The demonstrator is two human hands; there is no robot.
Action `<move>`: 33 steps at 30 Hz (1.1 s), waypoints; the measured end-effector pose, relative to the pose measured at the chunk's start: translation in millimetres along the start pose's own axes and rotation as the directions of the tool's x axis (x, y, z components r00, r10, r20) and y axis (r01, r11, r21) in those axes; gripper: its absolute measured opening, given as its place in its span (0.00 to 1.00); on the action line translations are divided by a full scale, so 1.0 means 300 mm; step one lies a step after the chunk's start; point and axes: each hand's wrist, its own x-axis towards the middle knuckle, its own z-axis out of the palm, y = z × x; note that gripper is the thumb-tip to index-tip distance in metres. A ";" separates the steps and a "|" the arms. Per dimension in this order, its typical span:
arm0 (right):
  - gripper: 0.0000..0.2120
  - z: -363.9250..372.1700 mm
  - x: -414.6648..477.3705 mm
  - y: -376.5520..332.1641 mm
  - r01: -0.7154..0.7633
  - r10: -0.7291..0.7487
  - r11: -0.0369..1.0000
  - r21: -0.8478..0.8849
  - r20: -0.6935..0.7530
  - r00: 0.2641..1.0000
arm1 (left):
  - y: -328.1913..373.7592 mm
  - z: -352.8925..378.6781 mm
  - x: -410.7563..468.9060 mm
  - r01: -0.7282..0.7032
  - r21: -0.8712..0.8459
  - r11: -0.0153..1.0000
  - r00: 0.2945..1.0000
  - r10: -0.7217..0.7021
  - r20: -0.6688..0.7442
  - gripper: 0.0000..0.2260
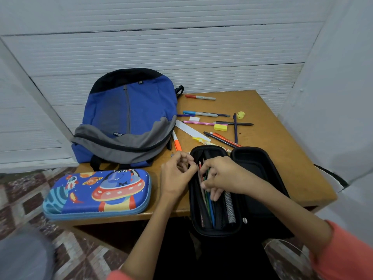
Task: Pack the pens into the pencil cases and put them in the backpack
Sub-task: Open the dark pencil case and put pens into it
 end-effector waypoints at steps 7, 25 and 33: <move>0.16 0.011 0.022 0.013 0.029 -0.034 0.984 -0.175 -0.027 0.999 | 0.001 0.000 0.001 0.005 0.001 1.000 1.000 -0.005 0.001 0.09; 0.02 -0.270 0.264 0.043 0.044 -0.078 0.995 -0.087 -0.437 0.896 | 0.035 -0.007 -0.010 0.027 -0.029 0.999 1.000 -0.027 0.007 0.08; 0.17 -0.449 0.539 0.206 -0.341 -0.142 0.779 -0.525 -0.679 0.720 | 0.033 -0.010 -0.007 0.048 -0.035 0.998 0.999 -0.047 0.020 0.07</move>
